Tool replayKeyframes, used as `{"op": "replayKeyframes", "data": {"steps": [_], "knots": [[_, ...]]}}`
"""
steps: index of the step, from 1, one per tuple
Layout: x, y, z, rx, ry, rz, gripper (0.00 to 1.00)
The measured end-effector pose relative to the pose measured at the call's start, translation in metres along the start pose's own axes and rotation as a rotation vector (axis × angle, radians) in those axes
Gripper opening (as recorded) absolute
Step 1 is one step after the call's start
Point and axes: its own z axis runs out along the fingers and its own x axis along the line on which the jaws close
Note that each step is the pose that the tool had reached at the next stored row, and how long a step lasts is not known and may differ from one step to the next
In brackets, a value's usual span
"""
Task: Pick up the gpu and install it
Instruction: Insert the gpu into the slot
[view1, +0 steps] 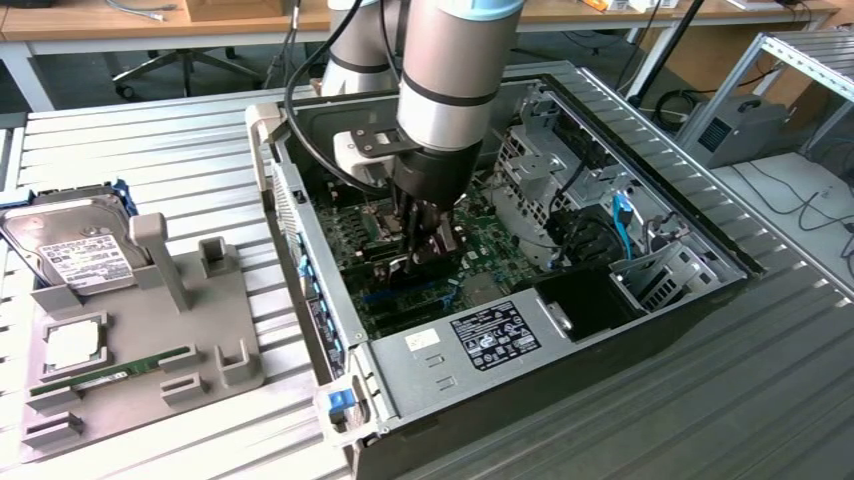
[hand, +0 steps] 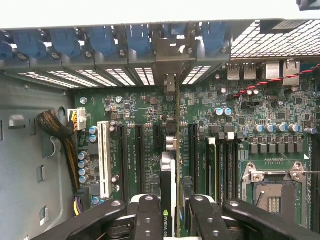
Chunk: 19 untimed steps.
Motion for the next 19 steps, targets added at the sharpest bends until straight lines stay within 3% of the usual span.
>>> {"op": "replayKeyframes", "data": {"steps": [19], "knots": [[-0.0001,0.0001,0.0035,0.0,-0.0001,0.0,0.26]]}}
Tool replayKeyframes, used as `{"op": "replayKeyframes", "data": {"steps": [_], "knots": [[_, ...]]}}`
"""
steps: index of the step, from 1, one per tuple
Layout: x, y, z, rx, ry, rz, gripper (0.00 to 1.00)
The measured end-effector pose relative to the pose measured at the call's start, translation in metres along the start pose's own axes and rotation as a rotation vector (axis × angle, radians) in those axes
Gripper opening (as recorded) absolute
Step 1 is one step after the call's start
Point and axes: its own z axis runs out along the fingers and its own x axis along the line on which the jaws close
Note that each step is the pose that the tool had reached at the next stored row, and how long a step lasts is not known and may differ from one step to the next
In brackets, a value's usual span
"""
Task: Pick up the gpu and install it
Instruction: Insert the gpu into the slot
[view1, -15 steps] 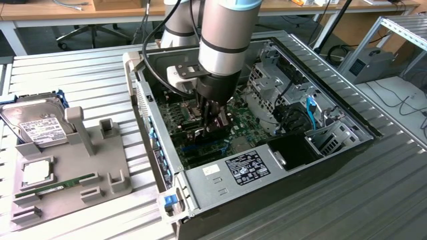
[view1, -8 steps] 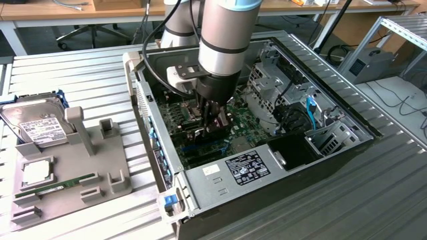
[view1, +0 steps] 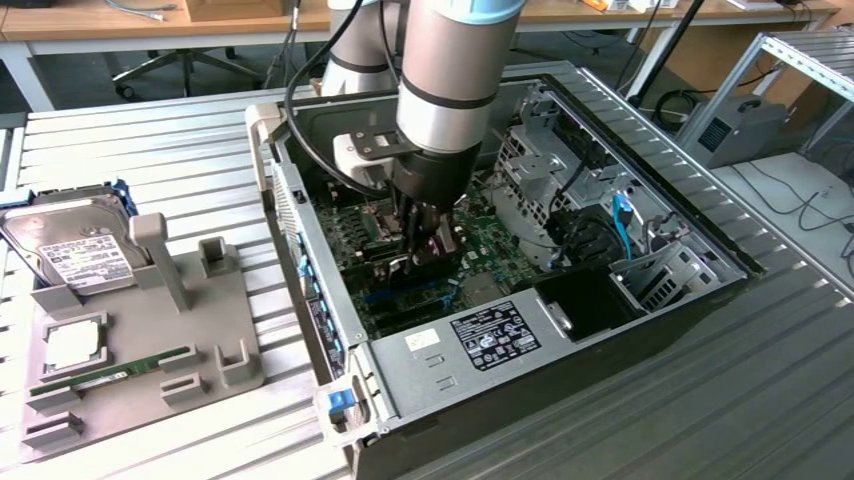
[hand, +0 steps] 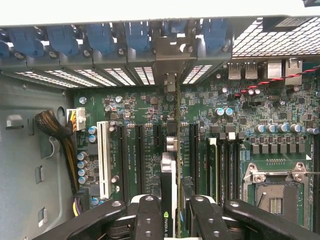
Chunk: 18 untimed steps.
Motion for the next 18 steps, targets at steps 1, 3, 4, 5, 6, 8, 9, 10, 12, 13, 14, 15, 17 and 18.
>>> {"op": "replayKeyframes", "data": {"steps": [1,3,4,5,6,8,9,10,12,13,14,15,17,18], "knots": [[0.0,0.0,0.0,0.0,0.0,0.0,0.26],[0.0,0.0,0.0,0.0,0.0,0.0,0.26],[0.0,0.0,0.0,0.0,0.0,0.0,0.26],[0.0,0.0,0.0,0.0,0.0,0.0,0.26],[0.0,0.0,0.0,0.0,0.0,0.0,0.26],[0.0,0.0,0.0,0.0,0.0,0.0,0.26],[0.0,0.0,0.0,0.0,0.0,0.0,0.26],[0.0,0.0,0.0,0.0,0.0,0.0,0.26],[0.0,0.0,0.0,0.0,0.0,0.0,0.26],[0.0,0.0,0.0,0.0,0.0001,0.0,0.26],[0.0,0.0,0.0,-0.0001,0.0001,0.0,0.26],[0.0,0.0,0.0,0.0,0.0001,0.0,0.26],[-0.0001,0.0,-0.0014,0.0005,-0.0009,0.0,0.26],[-0.0001,-0.0001,-0.0024,0.0007,-0.001,0.0,0.26]]}}
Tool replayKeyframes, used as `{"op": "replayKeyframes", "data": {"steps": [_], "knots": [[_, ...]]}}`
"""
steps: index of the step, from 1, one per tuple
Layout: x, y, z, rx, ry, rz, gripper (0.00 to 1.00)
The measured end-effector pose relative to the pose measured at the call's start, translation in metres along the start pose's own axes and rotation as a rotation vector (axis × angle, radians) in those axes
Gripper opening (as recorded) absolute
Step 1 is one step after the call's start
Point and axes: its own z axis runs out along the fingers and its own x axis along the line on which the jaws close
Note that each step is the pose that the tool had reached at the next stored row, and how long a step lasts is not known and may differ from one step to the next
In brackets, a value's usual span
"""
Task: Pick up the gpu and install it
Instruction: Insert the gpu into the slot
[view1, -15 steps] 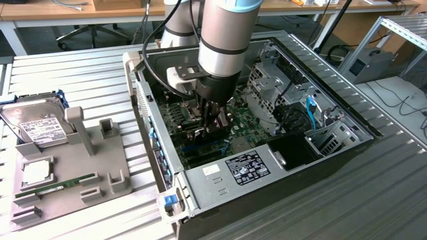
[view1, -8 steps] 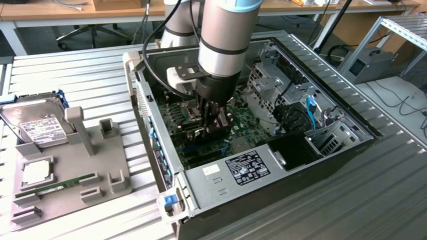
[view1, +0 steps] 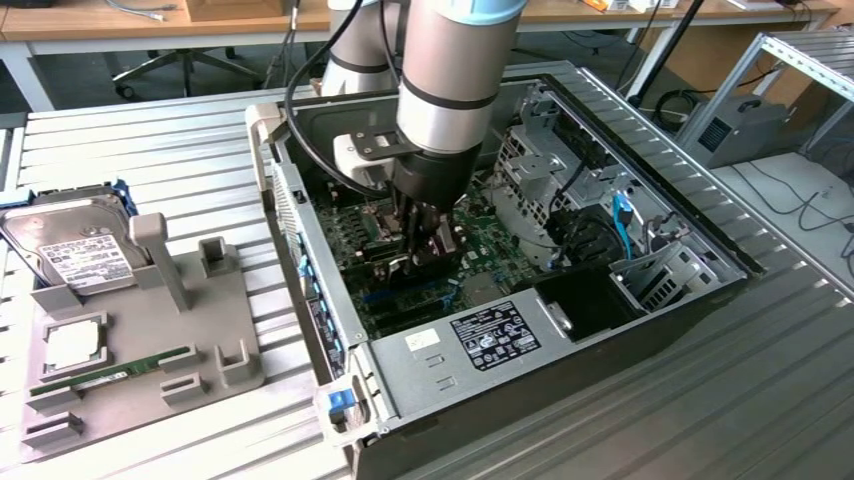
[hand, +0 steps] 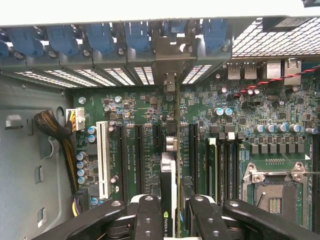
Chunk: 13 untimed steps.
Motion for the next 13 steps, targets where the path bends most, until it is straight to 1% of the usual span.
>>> {"op": "replayKeyframes", "data": {"steps": [1,5,6,8,13], "knots": [[0.0001,0.0001,-0.0012,-0.0007,0.001,0.0,0.26],[0.0001,0.0001,-0.0014,-0.0005,0.0008,0.0,0.26],[0.0002,0.0002,-0.0016,-0.0008,-0.0012,0.0,0.26],[0.0001,0.0002,-0.0015,-0.001,-0.0107,0.0,0.26],[0.0002,0.0001,-0.0011,-0.001,-0.0109,-0.001,0.26]]}}
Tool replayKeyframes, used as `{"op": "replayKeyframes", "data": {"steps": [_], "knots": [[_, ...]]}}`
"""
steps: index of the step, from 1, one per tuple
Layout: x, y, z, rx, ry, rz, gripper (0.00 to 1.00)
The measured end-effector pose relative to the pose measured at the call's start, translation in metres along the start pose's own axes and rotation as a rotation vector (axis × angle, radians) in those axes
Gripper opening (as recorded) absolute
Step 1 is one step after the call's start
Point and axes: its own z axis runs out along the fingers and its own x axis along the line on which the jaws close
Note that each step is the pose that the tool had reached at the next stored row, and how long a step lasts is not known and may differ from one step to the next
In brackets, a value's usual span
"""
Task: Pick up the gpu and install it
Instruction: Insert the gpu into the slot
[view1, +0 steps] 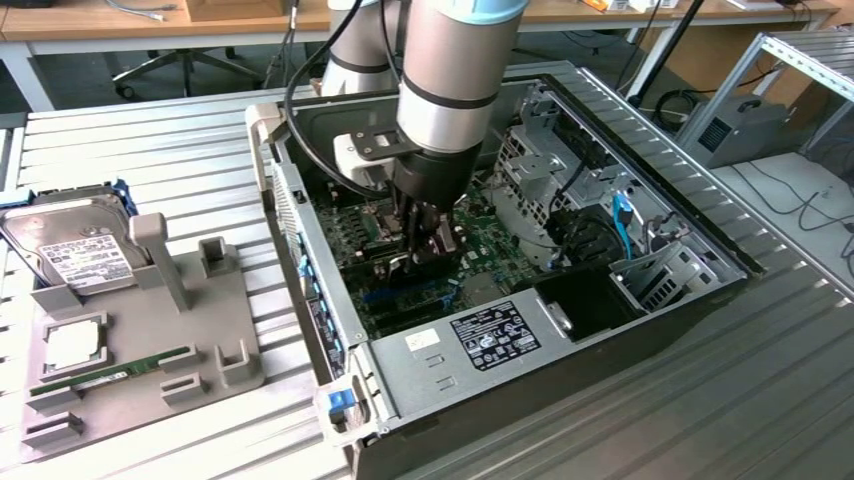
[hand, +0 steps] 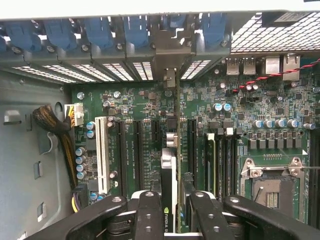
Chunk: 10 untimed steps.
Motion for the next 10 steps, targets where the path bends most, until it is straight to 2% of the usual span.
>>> {"op": "replayKeyframes", "data": {"steps": [4,5,10], "knots": [[0.0,0.0,0.0021,-0.0002,0.0002,0.0,0.26],[-0.0002,-0.0001,0.0039,0.0009,-0.0015,0.0,0.26],[0.0,0.0001,0.0041,-0.0001,0.0001,0.0,0.26]]}}
